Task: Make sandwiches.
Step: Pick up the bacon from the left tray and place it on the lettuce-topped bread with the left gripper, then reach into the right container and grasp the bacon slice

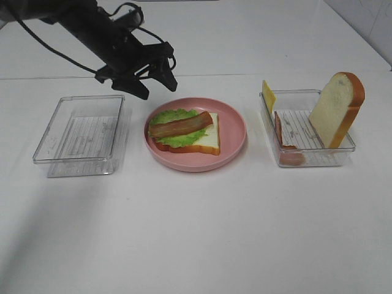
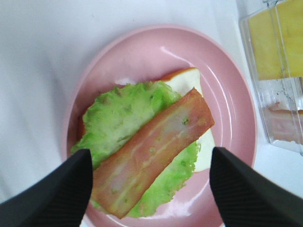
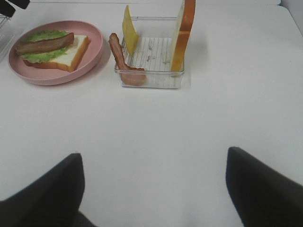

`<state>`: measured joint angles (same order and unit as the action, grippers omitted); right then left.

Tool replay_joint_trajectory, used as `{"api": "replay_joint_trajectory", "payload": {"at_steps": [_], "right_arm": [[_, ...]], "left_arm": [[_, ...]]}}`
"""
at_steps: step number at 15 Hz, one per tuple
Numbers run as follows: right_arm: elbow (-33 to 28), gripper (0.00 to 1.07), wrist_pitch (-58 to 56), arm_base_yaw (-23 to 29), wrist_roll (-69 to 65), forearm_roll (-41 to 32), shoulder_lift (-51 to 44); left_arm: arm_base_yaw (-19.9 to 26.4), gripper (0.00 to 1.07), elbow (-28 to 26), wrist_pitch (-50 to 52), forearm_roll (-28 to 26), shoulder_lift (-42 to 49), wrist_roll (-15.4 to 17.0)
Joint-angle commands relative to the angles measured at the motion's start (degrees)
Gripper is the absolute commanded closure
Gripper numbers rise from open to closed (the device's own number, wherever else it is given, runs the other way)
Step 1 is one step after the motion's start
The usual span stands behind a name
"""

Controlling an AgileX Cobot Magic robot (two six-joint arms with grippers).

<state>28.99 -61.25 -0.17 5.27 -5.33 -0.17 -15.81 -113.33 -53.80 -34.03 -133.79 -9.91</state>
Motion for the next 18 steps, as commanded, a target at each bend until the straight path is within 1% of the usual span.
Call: {"api": "replay_joint_trajectory", "payload": {"at_steps": [1, 2, 3, 4, 5, 6, 8, 9, 11, 14, 16, 17, 18], "right_arm": [[-0.17, 0.30, 0.52, -0.34, 0.29, -0.34, -0.69], [-0.17, 0.30, 0.52, -0.34, 0.29, -0.34, -0.69], [-0.17, 0.30, 0.52, -0.34, 0.29, -0.34, -0.69], [-0.17, 0.30, 0.52, -0.34, 0.29, -0.34, -0.69], [-0.17, 0.30, 0.52, -0.34, 0.29, -0.34, -0.69], [-0.17, 0.30, 0.52, -0.34, 0.29, -0.34, -0.69], [-0.17, 0.30, 0.52, -0.34, 0.29, -0.34, -0.69], [-0.17, 0.30, 0.52, -0.34, 0.29, -0.34, -0.69], [-0.17, 0.30, 0.52, -0.34, 0.29, -0.34, -0.69], [-0.17, 0.30, 0.52, -0.34, 0.29, -0.34, -0.69], [-0.17, 0.30, 0.52, -0.34, 0.29, -0.34, -0.69], [-0.17, 0.30, 0.52, -0.34, 0.29, -0.34, -0.69], [-0.17, 0.30, 0.52, -0.34, 0.29, -0.34, -0.69]], "left_arm": [[0.11, 0.39, -0.57, -5.16, 13.92, 8.54, 0.52], [0.11, 0.39, -0.57, -7.45, 17.93, 11.40, 2.06], [0.11, 0.39, -0.57, -7.45, 17.93, 11.40, 2.06], [0.11, 0.39, -0.57, -12.03, 23.66, 15.58, 4.93], [0.11, 0.39, -0.52, -16.21, 26.93, 20.00, 6.76], [0.11, 0.39, -0.52, -20.00, 28.82, 24.52, 7.91], [0.11, 0.39, 0.80, -19.94, 29.62, 29.74, 8.02], [0.11, 0.39, 2.58, -19.94, 29.91, 33.63, 8.08], [0.11, 0.39, 8.88, -19.94, 30.48, 41.83, 8.08], [0.11, 0.39, 24.35, -19.77, 32.37, 54.37, 8.08], [0.11, 0.39, 33.69, -18.96, 33.12, 61.65, 9.40], [0.11, 0.39, 37.13, -18.68, 33.23, 64.11, 9.57], [0.11, 0.39, 42.74, -18.51, 33.23, 68.41, 9.57]]}}
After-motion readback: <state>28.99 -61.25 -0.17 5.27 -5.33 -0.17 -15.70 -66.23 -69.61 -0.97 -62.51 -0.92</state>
